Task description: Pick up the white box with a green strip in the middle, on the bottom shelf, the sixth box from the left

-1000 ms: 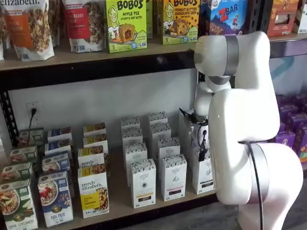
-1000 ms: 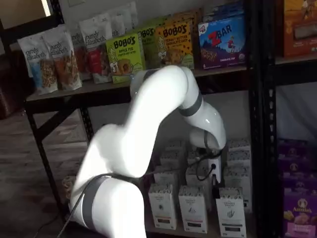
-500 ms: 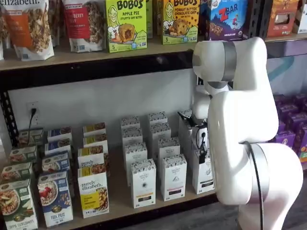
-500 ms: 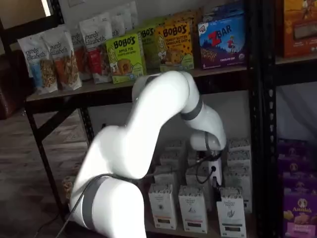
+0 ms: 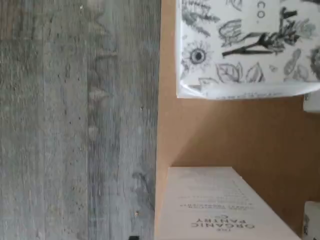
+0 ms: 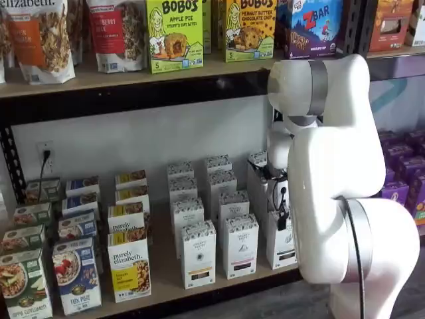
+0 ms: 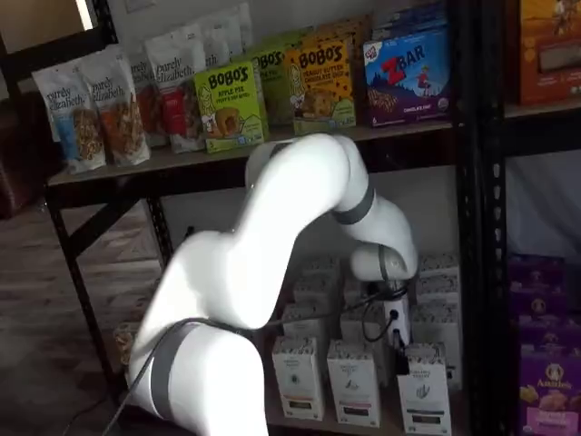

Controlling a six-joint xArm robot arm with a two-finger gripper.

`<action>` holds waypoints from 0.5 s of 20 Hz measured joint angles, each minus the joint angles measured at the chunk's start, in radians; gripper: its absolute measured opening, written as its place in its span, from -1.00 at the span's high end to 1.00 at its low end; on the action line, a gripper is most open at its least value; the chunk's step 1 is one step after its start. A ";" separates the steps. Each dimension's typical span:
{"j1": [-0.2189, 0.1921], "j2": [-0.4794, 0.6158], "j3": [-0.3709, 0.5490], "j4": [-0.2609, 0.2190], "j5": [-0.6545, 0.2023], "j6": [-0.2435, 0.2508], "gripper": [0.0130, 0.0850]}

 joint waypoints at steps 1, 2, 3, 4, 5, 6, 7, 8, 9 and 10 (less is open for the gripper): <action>-0.001 0.002 0.000 0.000 -0.003 -0.002 -1.00; -0.003 0.003 0.001 0.001 -0.008 -0.004 -1.00; -0.005 0.005 0.002 0.000 -0.014 -0.004 -1.00; -0.007 0.008 0.001 -0.001 -0.018 -0.005 -1.00; -0.009 0.010 0.000 0.000 -0.021 -0.009 -1.00; -0.011 0.014 -0.001 0.004 -0.025 -0.014 -1.00; -0.013 0.016 -0.001 0.004 -0.030 -0.016 -1.00; -0.015 0.019 -0.002 0.004 -0.034 -0.017 -1.00; -0.017 0.023 -0.003 0.001 -0.038 -0.017 -1.00; -0.019 0.026 -0.003 0.000 -0.045 -0.018 -1.00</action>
